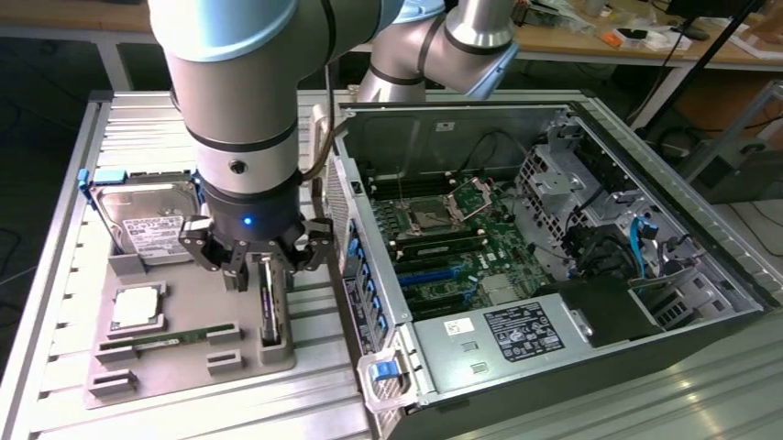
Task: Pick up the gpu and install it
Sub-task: 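Pick up the gpu and move the gpu toward the slot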
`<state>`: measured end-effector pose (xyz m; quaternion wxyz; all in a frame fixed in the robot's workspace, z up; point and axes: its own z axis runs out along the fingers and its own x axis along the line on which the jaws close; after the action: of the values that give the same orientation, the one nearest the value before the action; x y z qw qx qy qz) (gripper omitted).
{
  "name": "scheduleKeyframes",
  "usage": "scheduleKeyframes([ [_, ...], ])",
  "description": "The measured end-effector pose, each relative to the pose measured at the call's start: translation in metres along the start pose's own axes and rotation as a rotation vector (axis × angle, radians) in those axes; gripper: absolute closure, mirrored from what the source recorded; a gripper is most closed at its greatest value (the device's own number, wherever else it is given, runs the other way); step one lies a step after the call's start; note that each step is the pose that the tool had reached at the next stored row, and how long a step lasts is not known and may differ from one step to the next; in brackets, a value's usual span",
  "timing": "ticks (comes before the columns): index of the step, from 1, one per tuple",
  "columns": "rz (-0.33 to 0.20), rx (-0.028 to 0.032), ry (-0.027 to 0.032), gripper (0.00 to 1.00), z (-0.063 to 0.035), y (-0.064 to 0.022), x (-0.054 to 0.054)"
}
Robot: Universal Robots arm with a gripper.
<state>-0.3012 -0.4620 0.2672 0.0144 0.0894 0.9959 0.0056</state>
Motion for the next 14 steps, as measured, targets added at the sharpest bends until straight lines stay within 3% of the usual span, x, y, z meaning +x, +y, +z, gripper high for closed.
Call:
scheduleKeyframes([
  [14,0.013,0.0003,-0.0005,0.46,0.0122,0.0149,0.006],
])
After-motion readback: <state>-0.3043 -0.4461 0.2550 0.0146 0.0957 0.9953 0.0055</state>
